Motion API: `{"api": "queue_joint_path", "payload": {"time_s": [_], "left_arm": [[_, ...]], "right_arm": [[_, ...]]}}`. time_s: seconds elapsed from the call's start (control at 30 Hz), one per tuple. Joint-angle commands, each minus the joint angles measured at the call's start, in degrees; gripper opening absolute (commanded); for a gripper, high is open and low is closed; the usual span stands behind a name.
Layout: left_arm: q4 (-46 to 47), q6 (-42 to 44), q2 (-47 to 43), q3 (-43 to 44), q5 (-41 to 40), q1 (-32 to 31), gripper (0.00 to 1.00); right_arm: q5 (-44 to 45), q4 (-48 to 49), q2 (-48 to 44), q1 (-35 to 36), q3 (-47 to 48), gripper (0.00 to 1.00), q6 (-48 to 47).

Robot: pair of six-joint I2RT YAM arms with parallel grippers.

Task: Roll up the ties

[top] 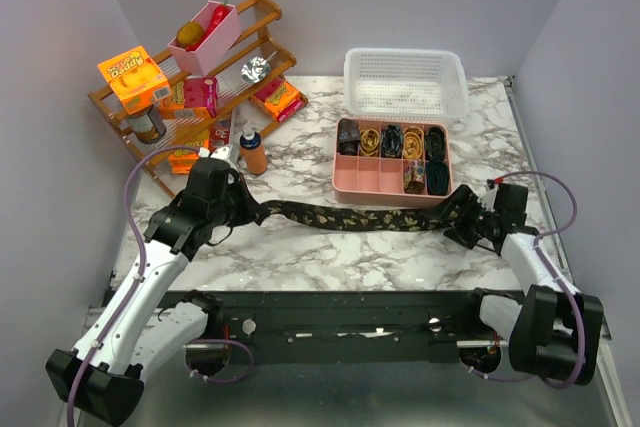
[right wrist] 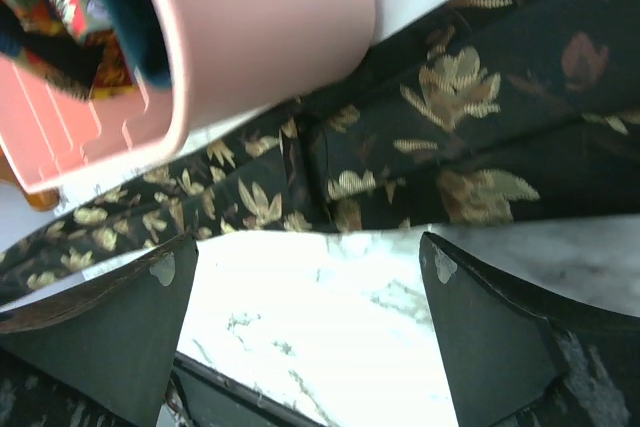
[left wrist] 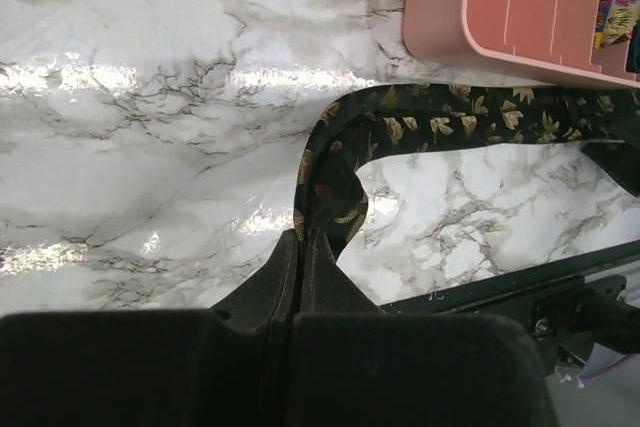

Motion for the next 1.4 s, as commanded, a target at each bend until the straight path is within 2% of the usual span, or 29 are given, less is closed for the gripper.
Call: {"api": "queue_joint_path", "payload": {"time_s": [0.0,0.1,0.27,0.4,0.6,0.73,0.77,0.8,0.87,0.9,0.97,1.0,1.13,1.27,1.33,1.37], "left_arm": [[-0.65,-2.14,1.14,-0.3,-2.18,0.49,0.0],[-1.97,-3.02,1.49,0.23,-2.45,0.58,0.0],[-3.99,-4.77,0.97,0.05,-2.01,0.75,0.0],[-5.4,-6.61,-0.79,-0.82,-0.17,0.84,0.0],[-9.35,-9.43,-4.83,-2.49,-0.07,0.84,0.0],[-10.58,-10.23,-6.24,-4.86,-2.18,0.84,0.0],[-11.46,-10.05,-5.81,-4.87,-3.75,0.84,0.03],[-11.9,-9.79,-5.63,-4.87,-4.2,0.84,0.17],[-13.21,-8.91,-4.49,-4.52,-6.73,0.84,0.29],[-13.57,-8.56,-4.14,-4.26,-7.88,0.84,0.41],[-14.45,-7.86,-3.17,-3.64,-9.99,0.84,0.53],[-14.71,-7.68,-2.73,-3.2,-12.62,0.84,0.64],[-14.89,-6.71,1.74,-0.14,-19.13,0.93,0.8],[-10.26,-4.17,5.79,2.77,-20.73,0.84,0.82],[-6.56,-2.06,7.37,3.39,-17.24,0.84,0.83],[-1.84,-1.53,7.9,3.04,-14.95,0.75,0.83]], "right_arm": [[-1.39,-11.28,-5.2,0.16,4.25,1.0,-4.47],[-2.18,-16.73,-7.41,0.34,7.67,1.0,-6.66],[-1.32,-18.07,-11.28,0.86,10.24,1.0,-6.68],[3.27,-15.19,-11.2,0.86,11.99,1.0,-7.2],[3.18,-8.16,-4.78,0.86,12.53,1.0,-6.68],[1.95,-7.0,-2.85,0.86,13.05,1.0,-7.99],[1.69,-7.0,-2.85,0.86,13.05,1.0,-8.08],[1.6,-7.0,-3.02,0.86,12.97,1.0,-8.43],[1.25,-7.0,-2.93,0.95,12.79,1.0,-8.52],[1.25,-6.74,-2.93,0.95,12.61,1.0,-8.61],[1.42,-6.56,-2.85,0.95,12.18,1.0,-8.61],[1.6,-6.47,-2.85,0.95,12.09,1.0,-8.61],[2.74,-6.38,-2.85,0.95,12.09,1.0,-8.7],[4.67,-6.38,-2.32,0.95,12.87,1.0,-8.7],[5.38,-6.12,-2.06,0.95,13.05,1.0,-8.44],[6.25,-6.03,-1.88,0.95,13.23,1.0,-8.35]]}}
